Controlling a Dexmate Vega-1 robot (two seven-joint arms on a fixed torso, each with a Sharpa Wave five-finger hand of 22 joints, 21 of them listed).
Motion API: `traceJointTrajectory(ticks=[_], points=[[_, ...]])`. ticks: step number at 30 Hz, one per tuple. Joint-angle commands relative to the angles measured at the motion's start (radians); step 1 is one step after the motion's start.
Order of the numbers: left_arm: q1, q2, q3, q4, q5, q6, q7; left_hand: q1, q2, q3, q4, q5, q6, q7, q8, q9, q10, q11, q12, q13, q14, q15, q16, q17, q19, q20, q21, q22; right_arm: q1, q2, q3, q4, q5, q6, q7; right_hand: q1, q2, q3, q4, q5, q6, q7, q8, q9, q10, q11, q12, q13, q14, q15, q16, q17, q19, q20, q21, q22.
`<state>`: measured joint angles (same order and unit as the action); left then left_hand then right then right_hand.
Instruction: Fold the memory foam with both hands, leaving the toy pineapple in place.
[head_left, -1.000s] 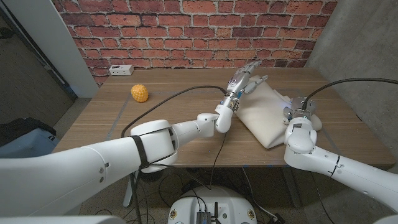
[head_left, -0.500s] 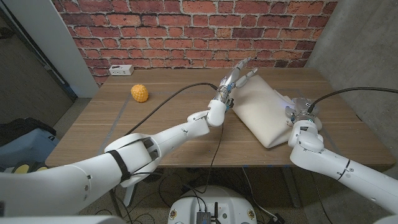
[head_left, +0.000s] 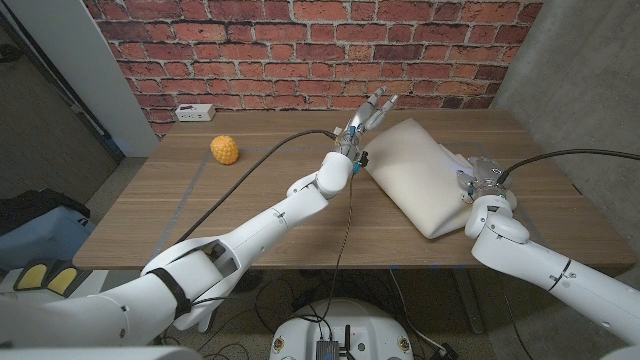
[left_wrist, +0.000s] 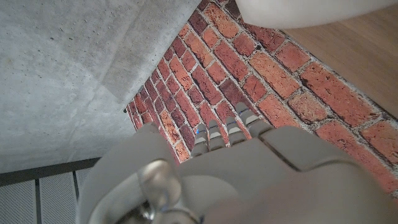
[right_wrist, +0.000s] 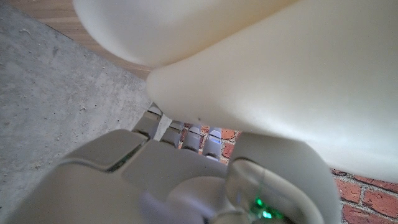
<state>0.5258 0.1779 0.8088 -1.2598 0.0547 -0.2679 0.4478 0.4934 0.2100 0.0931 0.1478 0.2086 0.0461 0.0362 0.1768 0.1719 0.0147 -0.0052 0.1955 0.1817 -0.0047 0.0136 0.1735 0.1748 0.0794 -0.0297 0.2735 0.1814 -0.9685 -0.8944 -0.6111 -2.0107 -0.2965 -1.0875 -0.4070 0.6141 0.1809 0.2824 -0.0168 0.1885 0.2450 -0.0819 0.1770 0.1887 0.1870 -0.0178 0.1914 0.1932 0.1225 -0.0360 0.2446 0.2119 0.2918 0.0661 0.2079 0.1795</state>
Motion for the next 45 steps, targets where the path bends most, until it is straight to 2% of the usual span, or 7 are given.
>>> traceJointTrajectory(ticks=[1, 6, 9, 14, 23, 35, 45], points=[[0.079, 0.049, -0.099, -0.127, -0.189, 0.102, -0.17, -0.019, -0.001, 0.01, 0.014, 0.011, -0.01, 0.004, -0.004, 0.003, -0.009, -0.002, -0.005, -0.001, -0.017, -0.002, 0.0, 0.003, -0.009, -0.009, -0.007, 0.003, -0.041, 0.03, 0.069, 0.008, 0.082, 0.072, -0.081, -0.018, -0.001, -0.001, 0.014, -0.002, -0.021, -0.002, -0.004, 0.003, -0.016, 0.002, -0.005, 0.006, -0.011, -0.033, -0.004, 0.004, -0.001, -0.006, -0.002, 0.001], [0.095, 0.066, -0.112, -0.154, -0.191, 0.107, -0.169, -0.028, -0.004, 0.023, 0.019, 0.015, -0.027, -0.005, -0.006, 0.003, -0.02, 0.0, -0.008, -0.002, -0.027, 0.0, 0.0, 0.002, -0.018, -0.012, -0.014, 0.002, -0.123, 0.066, 0.18, 0.006, 0.158, 0.22, -0.16, -0.058, -0.004, -0.012, 0.041, -0.004, -0.039, 0.0, 0.0, 0.004, -0.034, 0.007, -0.005, 0.007, -0.027, -0.026, -0.01, 0.009, -0.022, 0.001, -0.008, 0.002], [0.102, 0.075, -0.118, -0.168, -0.193, 0.111, -0.171, -0.032, -0.007, 0.029, 0.019, 0.016, -0.034, -0.009, -0.007, 0.002, -0.027, 0.0, -0.01, -0.002, -0.032, -0.001, -0.001, 0.001, -0.021, -0.013, -0.017, 0.002, -0.175, 0.095, 0.252, 0.018, 0.211, 0.347, -0.213, -0.118, -0.01, -0.031, 0.081, -0.005, -0.05, 0.003, 0.006, 0.005, -0.046, 0.023, -0.001, 0.008, -0.042, -0.013, -0.016, 0.013, -0.042, 0.012, -0.011, 0.004], [0.117, 0.092, -0.127, -0.196, -0.191, 0.117, -0.169, -0.036, -0.012, 0.034, 0.018, 0.017, -0.039, -0.014, -0.006, 0.002, -0.03, -0.001, -0.01, -0.002, -0.039, -0.001, -0.001, 0.001, -0.028, -0.011, -0.021, 0.001, -0.263, 0.163, 0.38, 0.083, 0.332, 0.688, -0.269, -0.198, -0.031, -0.067, 0.127, -0.002, -0.043, 0.014, 0.014, 0.006, -0.043, 0.051, 0.006, 0.008, -0.043, 0.007, -0.017, 0.014, -0.055, 0.029, -0.01, 0.005], [0.142, 0.112, -0.138, -0.242, -0.184, 0.127, -0.159, -0.041, -0.019, 0.04, 0.016, 0.017, -0.046, -0.018, -0.005, 0.002, -0.037, -0.003, -0.01, -0.002, -0.046, -0.002, -0.001, -0.001, -0.033, -0.009, -0.027, 0.001, -0.306, 0.224, 0.455, 0.153, 0.448, 1.012, -0.248, -0.291, -0.072, -0.121, 0.165, 0.005, -0.016, 0.032, 0.022, 0.003, -0.021, 0.085, 0.015, 0.007, -0.028, 0.033, -0.016, 0.012, -0.068, 0.053, -0.009, 0.005], [0.181, 0.141, -0.154, -0.304, -0.173, 0.125, -0.145, -0.047, -0.026, 0.044, 0.012, 0.016, -0.048, -0.024, -0.002, 0.001, -0.042, 0.0, -0.01, -0.002, -0.052, -0.001, -0.001, -0.002, -0.037, -0.008, -0.032, 0.0, -0.31, 0.281, 0.495, 0.239, 0.571, 1.317, -0.129, -0.408, -0.148, -0.204, 0.175, 0.029, -0.034, -0.01, 0.01, -0.002, -0.043, 0.058, 0.004, 0.003, -0.04, 0.025, -0.03, 0.003, -0.141, 0.124, -0.024, 0.003], [0.224, 0.173, -0.178, -0.356, -0.174, 0.117, -0.139, -0.053, -0.032, 0.045, 0.01, 0.015, -0.049, -0.031, -0.001, 0.001, -0.046, 0.001, -0.009, -0.003, -0.053, -0.001, 0.0, -0.003, -0.042, -0.003, -0.036, 0.0, -0.3, 0.301, 0.499, 0.247, 0.597, 1.414, -0.072, -0.409, -0.15, -0.209, 0.162, 0.04, -0.051, -0.033, 0.006, -0.004, -0.047, 0.042, 0.003, 0.0, -0.041, 0.006, -0.037, -0.009, -0.16, 0.097, -0.023, 0.0]])
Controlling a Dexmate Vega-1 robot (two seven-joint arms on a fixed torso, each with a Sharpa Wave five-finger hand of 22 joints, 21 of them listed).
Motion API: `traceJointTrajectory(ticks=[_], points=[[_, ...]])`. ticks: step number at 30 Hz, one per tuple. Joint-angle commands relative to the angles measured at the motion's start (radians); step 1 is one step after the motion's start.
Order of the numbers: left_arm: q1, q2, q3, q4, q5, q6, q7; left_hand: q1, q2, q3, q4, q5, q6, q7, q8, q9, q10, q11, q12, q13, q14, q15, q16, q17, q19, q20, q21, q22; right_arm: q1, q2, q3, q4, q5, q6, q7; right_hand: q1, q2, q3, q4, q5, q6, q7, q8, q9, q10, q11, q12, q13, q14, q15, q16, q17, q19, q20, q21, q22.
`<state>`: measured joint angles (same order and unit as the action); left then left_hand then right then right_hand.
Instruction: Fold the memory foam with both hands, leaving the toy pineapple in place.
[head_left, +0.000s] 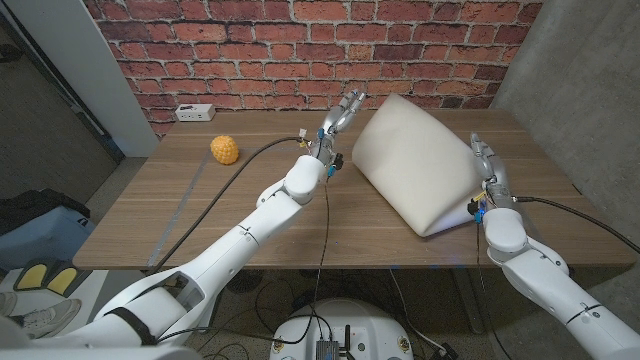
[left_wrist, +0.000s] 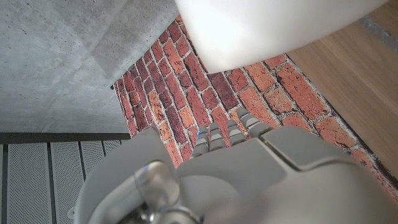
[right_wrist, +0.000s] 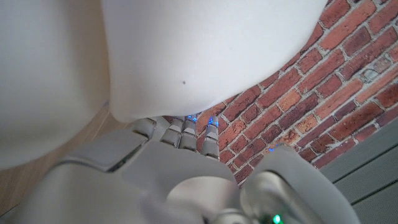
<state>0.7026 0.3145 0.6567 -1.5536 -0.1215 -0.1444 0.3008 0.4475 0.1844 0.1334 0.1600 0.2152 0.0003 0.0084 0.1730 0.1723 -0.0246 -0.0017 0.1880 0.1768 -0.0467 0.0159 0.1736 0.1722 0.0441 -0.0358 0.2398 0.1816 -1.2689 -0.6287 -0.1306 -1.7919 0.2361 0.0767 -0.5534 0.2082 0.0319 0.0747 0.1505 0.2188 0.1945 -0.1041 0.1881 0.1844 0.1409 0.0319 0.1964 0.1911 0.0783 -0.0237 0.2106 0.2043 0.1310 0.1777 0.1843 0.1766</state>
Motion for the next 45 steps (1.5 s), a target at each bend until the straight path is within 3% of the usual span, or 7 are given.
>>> traceJointTrajectory(ticks=[1, 11, 16, 30, 35, 39, 45], points=[[0.052, 0.041, -0.029, -0.068, 0.0, -0.008, 0.008, -0.008, -0.007, 0.005, -0.003, 0.008, -0.003, -0.004, 0.003, 0.001, -0.006, -0.003, -0.001, 0.002, -0.011, -0.003, 0.001, 0.0, -0.007, 0.004, -0.003, -0.001, 0.001, 0.04, 0.018, 0.03, 0.076, 0.262, 0.085, -0.003, -0.001, -0.001, -0.007, 0.011, -0.003, -0.015, -0.006, 0.0, -0.002, -0.009, -0.003, 0.002, 0.003, -0.004, -0.003, -0.002, 0.002, -0.016, 0.002, 0.003], [0.098, 0.079, -0.062, -0.113, -0.01, -0.031, 0.007, -0.014, -0.011, 0.006, -0.004, 0.008, 0.0, -0.006, 0.005, 0.0, -0.007, 0.0, 0.0, 0.002, -0.012, -0.002, 0.001, -0.001, -0.007, 0.004, -0.005, -0.001, 0.02, 0.073, 0.012, 0.035, 0.102, 0.32, 0.122, 0.013, 0.003, 0.002, -0.028, 0.027, -0.056, -0.066, -0.014, -0.003, -0.036, -0.057, -0.012, -0.001, 0.01, 0.021, -0.008, -0.014, 0.032, 0.03, 0.015, 0.0], [0.116, 0.097, -0.079, -0.132, -0.015, -0.043, 0.004, -0.018, -0.014, 0.005, -0.005, 0.007, 0.001, -0.009, 0.006, 0.0, -0.006, 0.001, 0.001, 0.002, -0.012, -0.002, 0.002, -0.001, -0.006, 0.004, -0.006, -0.001, 0.032, 0.089, 0.006, 0.038, 0.111, 0.334, 0.132, 0.02, 0.005, 0.001, -0.038, 0.033, -0.092, -0.098, -0.015, -0.004, -0.058, -0.115, -0.014, -0.003, 0.016, 0.035, -0.008, -0.017, 0.038, 0.036, 0.015, 0.001], [0.158, 0.133, -0.124, -0.165, -0.044, -0.072, -0.011, -0.027, -0.02, 0.003, -0.006, 0.006, 0.003, -0.011, 0.007, 0.0, -0.006, 0.001, 0.002, 0.002, -0.012, -0.003, 0.002, -0.001, -0.006, 0.007, -0.009, -0.001, 0.065, 0.115, 0.003, 0.024, 0.084, 0.317, 0.101, 0.034, 0.008, 0.003, -0.054, 0.039, -0.141, -0.115, -0.012, -0.004, -0.106, -0.12, -0.017, -0.004, 0.024, 0.039, -0.008, -0.019, 0.053, 0.037, 0.017, 0.002], [0.17, 0.137, -0.15, -0.16, -0.093, -0.086, -0.027, -0.034, -0.026, -0.001, -0.006, 0.006, 0.003, -0.014, 0.006, 0.0, -0.005, 0.0, 0.003, 0.002, -0.011, -0.002, 0.003, -0.001, -0.005, 0.011, -0.01, -0.001, 0.067, 0.12, 0.002, -0.005, 0.043, 0.274, 0.058, 0.051, 0.009, 0.005, -0.072, 0.044, -0.101, -0.088, 0.006, -0.004, -0.078, -0.067, -0.002, -0.005, 0.047, 0.044, -0.006, -0.019, 0.105, -0.053, 0.03, 0.001], [0.178, 0.143, -0.173, -0.154, -0.139, -0.096, -0.043, -0.044, -0.032, -0.006, -0.005, 0.005, 0.008, -0.02, 0.008, 0.0, -0.001, 0.001, 0.005, 0.002, -0.008, 0.001, 0.005, -0.001, -0.003, 0.024, -0.011, -0.001, 0.063, 0.12, 0.004, -0.038, 0.023, 0.222, 0.027, 0.053, 0.011, 0.005, -0.075, 0.045, -0.085, -0.066, 0.01, -0.004, -0.064, -0.053, 0.002, -0.005, 0.049, 0.054, -0.007, -0.018, 0.108, -0.068, 0.028, 0.001], [0.2, 0.162, -0.209, -0.146, -0.201, -0.111, -0.065, -0.081, -0.041, -0.02, -0.003, 0.008, 0.032, -0.099, 0.012, 0.0, 0.007, -0.001, 0.008, 0.001, -0.004, 0.034, 0.005, 0.0, -0.01, 0.089, -0.019, 0.001, 0.049, 0.115, 0.003, -0.11, -0.01, 0.123, -0.021, 0.051, 0.016, 0.004, -0.079, 0.047, -0.069, -0.056, 0.008, -0.003, -0.044, -0.075, 0.003, -0.004, 0.055, 0.054, -0.007, -0.015, 0.057, 0.027, 0.007, 0.002]])
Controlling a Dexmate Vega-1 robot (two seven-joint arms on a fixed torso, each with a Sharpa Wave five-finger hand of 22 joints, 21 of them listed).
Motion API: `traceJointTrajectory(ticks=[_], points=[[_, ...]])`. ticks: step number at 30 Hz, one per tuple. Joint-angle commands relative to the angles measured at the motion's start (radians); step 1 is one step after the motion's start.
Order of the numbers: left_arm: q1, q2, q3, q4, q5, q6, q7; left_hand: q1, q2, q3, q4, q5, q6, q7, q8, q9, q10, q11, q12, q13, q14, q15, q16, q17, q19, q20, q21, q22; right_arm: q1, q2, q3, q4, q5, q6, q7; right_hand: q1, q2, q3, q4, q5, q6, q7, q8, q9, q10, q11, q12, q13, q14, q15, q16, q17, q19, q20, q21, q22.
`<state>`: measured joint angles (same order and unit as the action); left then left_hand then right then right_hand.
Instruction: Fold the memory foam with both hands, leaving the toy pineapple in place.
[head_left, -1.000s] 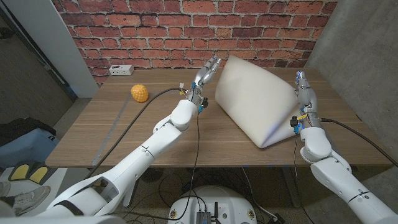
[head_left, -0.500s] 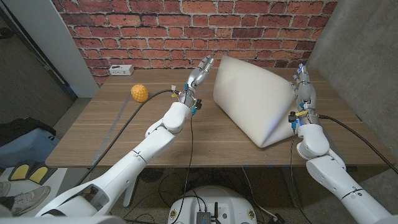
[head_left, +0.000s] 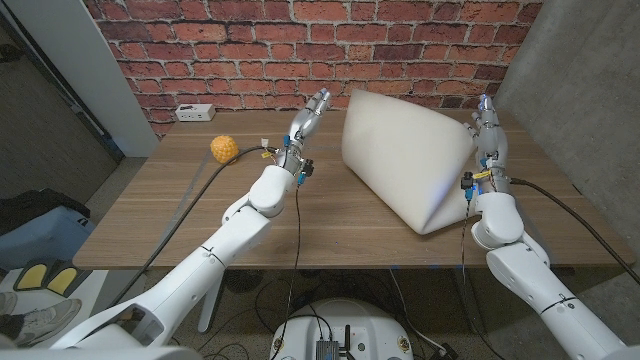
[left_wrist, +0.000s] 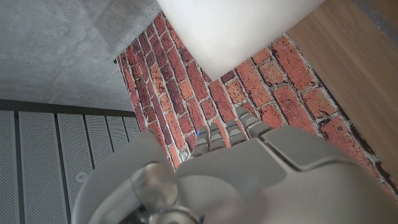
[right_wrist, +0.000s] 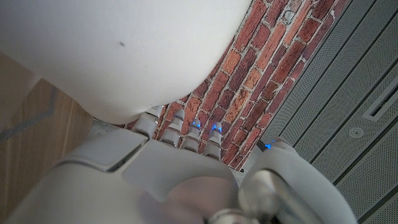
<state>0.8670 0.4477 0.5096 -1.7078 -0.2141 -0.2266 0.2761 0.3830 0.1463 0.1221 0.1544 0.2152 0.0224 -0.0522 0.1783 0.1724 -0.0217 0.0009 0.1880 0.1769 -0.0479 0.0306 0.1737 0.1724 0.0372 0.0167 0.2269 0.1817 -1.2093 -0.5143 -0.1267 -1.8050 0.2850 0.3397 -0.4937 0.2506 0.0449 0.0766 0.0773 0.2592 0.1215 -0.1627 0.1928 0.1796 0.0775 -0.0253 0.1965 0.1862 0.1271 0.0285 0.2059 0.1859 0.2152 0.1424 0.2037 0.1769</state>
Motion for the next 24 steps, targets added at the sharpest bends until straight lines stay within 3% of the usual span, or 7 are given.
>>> traceJointTrajectory(ticks=[1, 2, 4, 9, 14, 18, 24], points=[[0.04, 0.032, -0.069, 0.008, -0.119, -0.03, -0.043, -0.023, -0.004, -0.011, 0.002, 0.009, 0.012, -0.049, 0.007, 0.0, 0.004, -0.006, 0.008, 0.001, -0.003, 0.023, 0.005, 0.0, -0.006, 0.056, -0.008, 0.002, -0.013, 0.0, -0.001, -0.11, -0.069, -0.156, -0.092, 0.008, 0.003, 0.002, -0.006, 0.007, 0.005, 0.001, 0.003, 0.001, 0.018, -0.021, 0.002, 0.001, 0.006, 0.002, -0.002, 0.003, -0.028, 0.065, -0.012, 0.002], [0.043, 0.035, -0.073, 0.012, -0.123, -0.038, -0.046, -0.027, -0.004, -0.012, 0.002, 0.009, 0.015, -0.052, 0.007, 0.0, 0.005, -0.007, 0.008, 0.001, -0.003, 0.026, 0.006, 0.0, -0.008, 0.072, -0.009, 0.002, -0.015, 0.003, -0.001, -0.122, -0.077, -0.169, -0.104, 0.008, 0.003, 0.001, -0.006, 0.007, 0.007, -0.001, 0.004, 0.001, 0.018, -0.027, 0.002, 0.001, 0.007, -0.002, -0.002, 0.004, -0.038, 0.068, -0.015, 0.002], [0.049, 0.042, -0.083, 0.015, -0.133, -0.05, -0.051, -0.029, -0.004, -0.013, 0.001, 0.009, 0.016, -0.055, 0.007, -0.001, 0.007, -0.012, 0.009, 0.001, -0.002, 0.028, 0.006, 0.0, -0.009, 0.076, -0.009, 0.003, -0.018, 0.01, -0.001, -0.142, -0.095, -0.192, -0.129, 0.008, 0.003, 0.0, -0.009, 0.006, 0.014, -0.003, 0.003, 0.002, 0.023, -0.033, 0.001, 0.001, 0.007, -0.014, -0.003, 0.004, -0.107, 0.07, -0.033, 0.001], [0.068, 0.057, -0.107, 0.015, -0.153, -0.069, -0.053, -0.034, -0.005, -0.015, 0.001, 0.01, 0.018, -0.062, 0.007, -0.001, 0.011, -0.011, 0.01, 0.001, -0.002, 0.022, 0.006, 0.0, -0.01, 0.076, -0.01, 0.003, -0.018, 0.003, 0.01, -0.179, -0.105, -0.235, -0.141, 0.009, 0.004, 0.0, -0.012, 0.006, 0.033, -0.006, 0.008, 0.002, 0.034, -0.041, 0.004, 0.001, 0.013, -0.016, -0.001, 0.004, -0.126, 0.071, -0.031, 0.001], [0.073, 0.066, -0.125, 0.025, -0.174, -0.074, -0.059, -0.038, -0.006, -0.016, 0.0, 0.011, 0.021, -0.064, 0.007, -0.001, 0.013, -0.01, 0.011, 0.002, -0.001, 0.019, 0.006, 0.0, -0.009, 0.073, -0.011, 0.003, -0.013, 0.011, 0.016, -0.195, -0.107, -0.269, -0.158, 0.013, 0.008, 0.002, -0.017, 0.005, 0.037, 0.001, 0.005, 0.002, 0.034, -0.011, 0.001, 0.001, 0.017, -0.019, -0.001, 0.004, -0.078, 0.06, -0.004, 0.003], [0.076, 0.071, -0.137, 0.032, -0.186, -0.074, -0.057, -0.041, -0.006, -0.017, -0.001, 0.011, 0.02, -0.065, 0.005, -0.001, 0.013, -0.008, 0.01, 0.002, -0.001, 0.02, 0.006, 0.0, -0.013, 0.071, -0.012, 0.004, -0.014, 0.011, 0.016, -0.212, -0.124, -0.319, -0.18, 0.014, 0.009, 0.003, -0.019, 0.005, 0.041, 0.008, 0.005, 0.002, 0.035, -0.006, 0.0, 0.001, 0.02, -0.022, 0.0, 0.004, -0.063, 0.06, 0.002, 0.003], [0.089, 0.074, -0.158, 0.04, -0.2, -0.069, -0.035, -0.045, -0.007, -0.018, -0.002, 0.011, 0.019, -0.068, 0.004, -0.001, 0.011, -0.009, 0.009, 0.002, -0.003, 0.024, 0.005, 0.0, -0.021, 0.08, -0.016, 0.004, -0.009, 0.026, 0.012, -0.197, -0.123, -0.292, -0.187, 0.015, 0.011, 0.003, -0.021, 0.005, 0.047, 0.014, 0.006, 0.002, 0.037, -0.002, 0.0, 0.001, 0.023, -0.025, 0.001, 0.004, -0.05, 0.061, 0.006, 0.003]])
